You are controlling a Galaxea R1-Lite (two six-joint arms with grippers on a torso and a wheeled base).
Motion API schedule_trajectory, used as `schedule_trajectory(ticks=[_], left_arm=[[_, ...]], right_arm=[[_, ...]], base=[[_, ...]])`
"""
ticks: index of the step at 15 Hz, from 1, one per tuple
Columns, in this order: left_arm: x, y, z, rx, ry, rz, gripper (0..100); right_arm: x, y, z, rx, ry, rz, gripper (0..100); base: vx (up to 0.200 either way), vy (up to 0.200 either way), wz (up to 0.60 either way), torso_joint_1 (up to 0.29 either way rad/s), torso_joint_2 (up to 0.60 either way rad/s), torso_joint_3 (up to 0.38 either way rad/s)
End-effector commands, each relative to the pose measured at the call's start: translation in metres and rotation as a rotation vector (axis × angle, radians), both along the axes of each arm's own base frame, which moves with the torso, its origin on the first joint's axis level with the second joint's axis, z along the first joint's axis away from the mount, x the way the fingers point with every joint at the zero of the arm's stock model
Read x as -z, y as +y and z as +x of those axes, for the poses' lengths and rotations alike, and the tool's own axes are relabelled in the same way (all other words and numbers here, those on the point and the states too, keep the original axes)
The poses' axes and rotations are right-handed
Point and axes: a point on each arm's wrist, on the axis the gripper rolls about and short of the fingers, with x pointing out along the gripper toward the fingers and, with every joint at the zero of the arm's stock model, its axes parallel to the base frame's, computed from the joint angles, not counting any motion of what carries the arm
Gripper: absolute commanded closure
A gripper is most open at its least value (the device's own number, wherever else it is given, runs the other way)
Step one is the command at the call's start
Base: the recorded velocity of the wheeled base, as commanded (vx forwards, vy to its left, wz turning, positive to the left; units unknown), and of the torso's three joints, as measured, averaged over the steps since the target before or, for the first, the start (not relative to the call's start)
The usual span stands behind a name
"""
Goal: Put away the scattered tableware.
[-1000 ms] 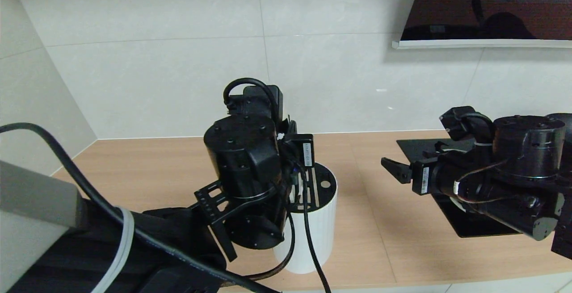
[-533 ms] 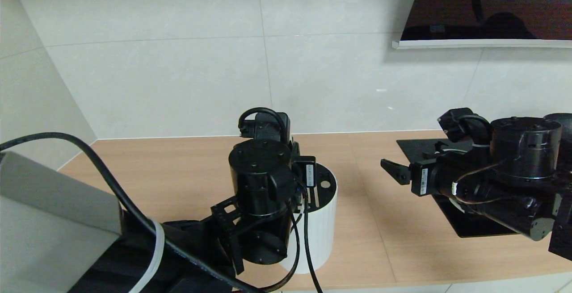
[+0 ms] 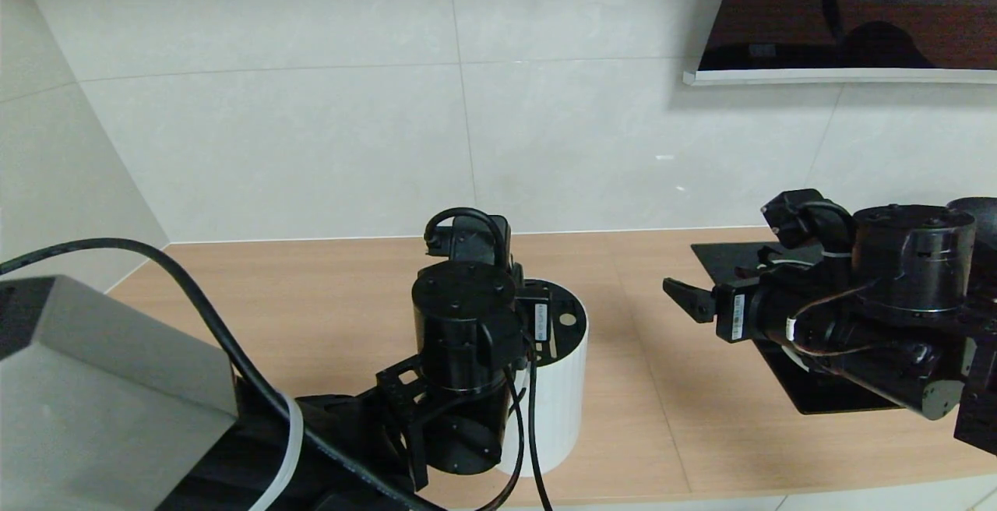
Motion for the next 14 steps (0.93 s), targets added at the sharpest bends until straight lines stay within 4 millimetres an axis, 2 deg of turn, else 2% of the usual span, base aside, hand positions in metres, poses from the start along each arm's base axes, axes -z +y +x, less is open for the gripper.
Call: schedule_trajectory(ticks=[1, 2, 3, 10, 12, 14], left_arm=[[0.000, 0.000, 0.000, -0.001, 0.000, 0.001, 100], [0.000, 0.000, 0.000, -0.001, 0.000, -0.001, 100], [0.000, 0.000, 0.000, -0.001, -0.001, -0.001, 0], [-0.005, 0.003, -0.002, -0.001, -0.009, -0.012, 0], [-0.018, 0.011, -0.009, 0.000, -0.026, -0.031, 0], [-0.049, 0.040, -0.023, -0.002, -0.079, -0.069, 0]], right_arm=[[0.001, 0.000, 0.000, -0.001, 0.002, -0.001, 0], [0.001, 0.001, 0.000, -0.001, 0.001, -0.001, 0], [0.001, 0.000, 0.000, -0.001, 0.002, -0.001, 0], [0.000, 0.000, 0.000, -0.001, 0.000, -0.001, 0], [0.000, 0.000, 0.000, 0.001, -0.001, 0.000, 0], [-0.002, 0.000, -0.001, 0.002, -0.007, 0.002, 0]], base=[[0.000, 0.000, 0.00, 0.000, 0.00, 0.000], [0.000, 0.000, 0.00, 0.000, 0.00, 0.000], [0.000, 0.000, 0.00, 0.000, 0.00, 0.000], [0.000, 0.000, 0.00, 0.000, 0.00, 0.000], [0.000, 0.000, 0.00, 0.000, 0.00, 0.000], [0.000, 0.000, 0.00, 0.000, 0.00, 0.000]])
